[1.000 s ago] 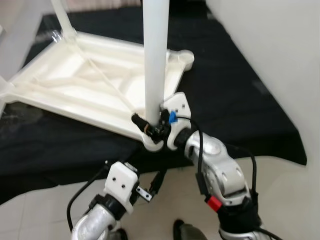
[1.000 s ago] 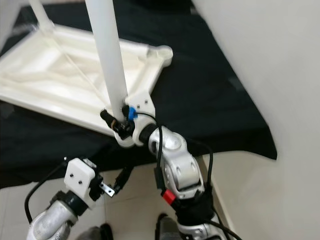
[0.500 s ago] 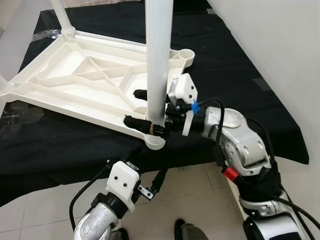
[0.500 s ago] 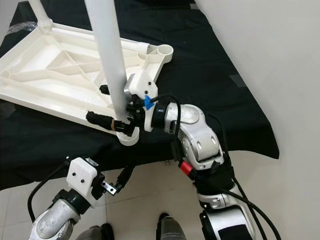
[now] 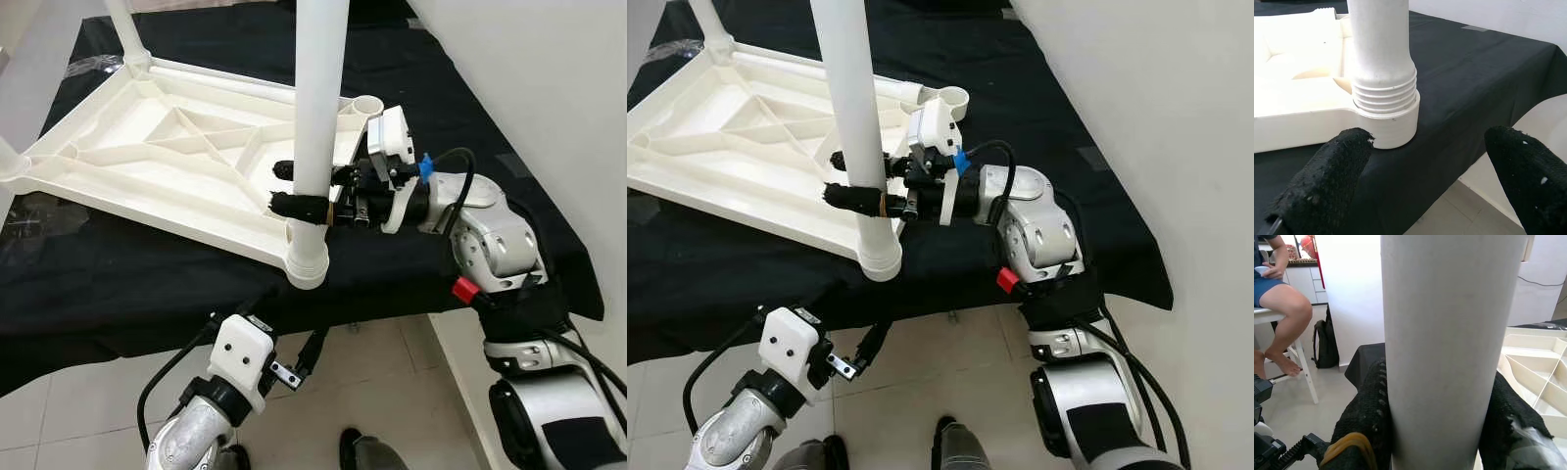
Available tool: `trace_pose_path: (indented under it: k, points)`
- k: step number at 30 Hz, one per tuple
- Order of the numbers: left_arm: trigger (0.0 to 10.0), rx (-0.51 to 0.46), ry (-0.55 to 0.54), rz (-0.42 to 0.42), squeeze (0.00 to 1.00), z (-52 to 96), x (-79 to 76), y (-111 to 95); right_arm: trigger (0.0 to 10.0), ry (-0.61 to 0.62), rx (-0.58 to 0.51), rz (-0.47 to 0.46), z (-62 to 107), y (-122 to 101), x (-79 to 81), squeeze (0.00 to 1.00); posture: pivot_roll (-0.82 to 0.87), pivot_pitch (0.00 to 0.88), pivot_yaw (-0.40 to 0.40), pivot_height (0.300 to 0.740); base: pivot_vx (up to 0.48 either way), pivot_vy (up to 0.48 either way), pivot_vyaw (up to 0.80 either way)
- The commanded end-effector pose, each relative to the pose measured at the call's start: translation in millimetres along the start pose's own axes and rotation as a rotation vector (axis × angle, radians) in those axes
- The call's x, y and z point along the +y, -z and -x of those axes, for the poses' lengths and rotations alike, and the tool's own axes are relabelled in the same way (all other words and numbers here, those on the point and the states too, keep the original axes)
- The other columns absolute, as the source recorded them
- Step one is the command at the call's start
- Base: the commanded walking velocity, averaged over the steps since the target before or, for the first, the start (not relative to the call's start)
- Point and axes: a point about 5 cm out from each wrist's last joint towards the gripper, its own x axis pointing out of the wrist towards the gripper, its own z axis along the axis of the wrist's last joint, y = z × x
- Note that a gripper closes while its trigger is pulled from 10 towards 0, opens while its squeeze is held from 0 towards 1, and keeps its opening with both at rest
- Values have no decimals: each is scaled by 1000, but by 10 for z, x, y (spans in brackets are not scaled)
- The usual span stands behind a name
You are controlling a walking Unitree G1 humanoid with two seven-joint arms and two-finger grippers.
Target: Building children table
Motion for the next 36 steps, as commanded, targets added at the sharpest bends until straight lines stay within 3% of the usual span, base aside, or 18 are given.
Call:
trace_pose_path:
  k: [1,3,5,8,10,11,12,16,20,21,22,25,26,28,32,33,34,36]
  points:
    - [10000,8,0,0,0,24,-40,19,0,20,46,-5,17,125,44,0,13,266,-60,740,0,0,0]
    - [10000,9,-4,1,0,36,-48,30,0,170,189,-84,82,439,105,0,29,249,-62,740,0,0,0]
    - [10000,10,-6,1,0,41,-46,36,0,242,275,-126,124,631,191,0,29,249,-62,740,0,0,0]
    - [10000,11,-8,1,0,49,-39,39,0,320,341,-154,145,781,275,0,21,254,-57,740,0,0,0]
    - [10000,13,-8,2,0,51,-31,44,0,664,430,-248,132,1004,432,0,15,257,-52,740,0,0,0]
    - [10000,13,-8,2,0,51,-31,44,0,664,430,-248,132,1004,432,0,15,257,-52,740,0,0,0]
    - [10000,14,-7,2,0,50,-28,46,0,755,423,-272,92,1020,490,0,12,255,-51,740,0,0,0]
    - [10000,17,-5,1,0,43,-20,55,0,745,398,-304,-72,1018,616,0,19,249,-49,740,0,0,0]
    - [10000,19,-6,0,0,43,-16,60,0,732,395,-298,-103,1015,620,0,24,249,-52,740,0,0,0]
    - [10000,19,-9,-1,0,44,-13,61,6745,734,379,-294,-110,988,574,0,22,250,-54,740,0,0,0]
    - [10000,18,-12,-3,0,42,-11,58,10000,718,343,-289,-127,929,530,0,23,253,-55,740,0,0,0]
    - [10000,17,-14,-3,0,41,-10,56,10000,705,317,-286,-139,886,502,0,23,253,-55,740,0,0,0]
    - [10000,15,-15,-4,0,40,-9,51,10000,687,265,-285,-161,805,463,1000,22,260,-55,740,0,0,0]
    - [10000,15,-15,-4,0,40,-9,51,10000,687,265,-285,-161,805,463,1000,22,260,-55,740,0,0,0]
    - [10000,10,-15,-3,0,26,-8,34,10000,542,70,-233,-203,447,287,1000,20,273,-55,740,0,0,0]
    - [10000,10,-15,-3,0,26,-8,34,10000,542,70,-233,-203,447,287,1000,20,273,-55,740,0,0,0]
    - [10000,9,-15,-2,0,20,-15,36,10000,478,28,-198,-193,335,225,765,15,265,-56,740,0,0,0]
    - [10000,8,-14,-1,0,17,-21,37,10000,438,2,-171,-182,260,185,765,15,265,-56,740,0,0,0]
